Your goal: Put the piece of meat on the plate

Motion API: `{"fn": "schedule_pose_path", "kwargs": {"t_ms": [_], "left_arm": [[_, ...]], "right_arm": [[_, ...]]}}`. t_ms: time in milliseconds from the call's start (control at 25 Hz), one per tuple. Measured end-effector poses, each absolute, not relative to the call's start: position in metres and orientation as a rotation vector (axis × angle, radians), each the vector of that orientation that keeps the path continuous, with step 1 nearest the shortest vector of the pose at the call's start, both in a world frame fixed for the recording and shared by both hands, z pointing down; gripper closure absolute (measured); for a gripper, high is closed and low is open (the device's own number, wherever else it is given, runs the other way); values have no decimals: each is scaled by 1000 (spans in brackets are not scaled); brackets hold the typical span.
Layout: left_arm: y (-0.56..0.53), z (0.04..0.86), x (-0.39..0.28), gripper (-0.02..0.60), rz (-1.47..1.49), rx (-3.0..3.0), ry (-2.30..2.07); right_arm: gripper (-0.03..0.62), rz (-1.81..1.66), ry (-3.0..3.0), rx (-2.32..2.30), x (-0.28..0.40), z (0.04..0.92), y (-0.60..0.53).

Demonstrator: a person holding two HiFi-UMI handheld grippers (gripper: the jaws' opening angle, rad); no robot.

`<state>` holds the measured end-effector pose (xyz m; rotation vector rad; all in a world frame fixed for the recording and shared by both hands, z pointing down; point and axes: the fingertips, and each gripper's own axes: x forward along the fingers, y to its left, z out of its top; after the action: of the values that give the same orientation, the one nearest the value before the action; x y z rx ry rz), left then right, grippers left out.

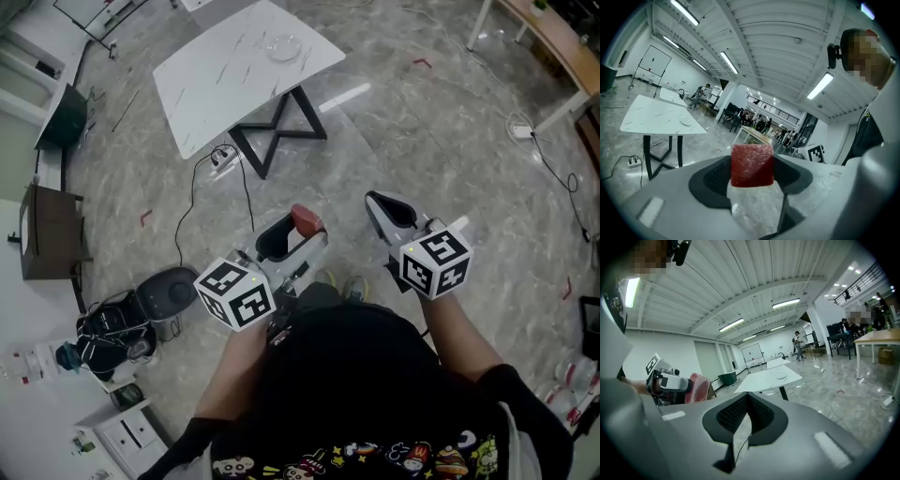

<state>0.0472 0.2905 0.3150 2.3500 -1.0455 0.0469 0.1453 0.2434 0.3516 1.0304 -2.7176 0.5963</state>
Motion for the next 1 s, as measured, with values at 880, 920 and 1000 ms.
{"fn": "schedule_pose_path", "kwargs": {"t_ms": [880,920,1000], "left_arm": [[198,334,9,299,36,2310,-1001],[191,334,4,301,35,2310,-993],[179,334,-4,299,35,2312,-976]], "right_arm": [[569,650,-2648,1006,105,365,164],[569,650,-2642,1010,100,364,158],[569,650,-2632,1019,91,363,146]]}}
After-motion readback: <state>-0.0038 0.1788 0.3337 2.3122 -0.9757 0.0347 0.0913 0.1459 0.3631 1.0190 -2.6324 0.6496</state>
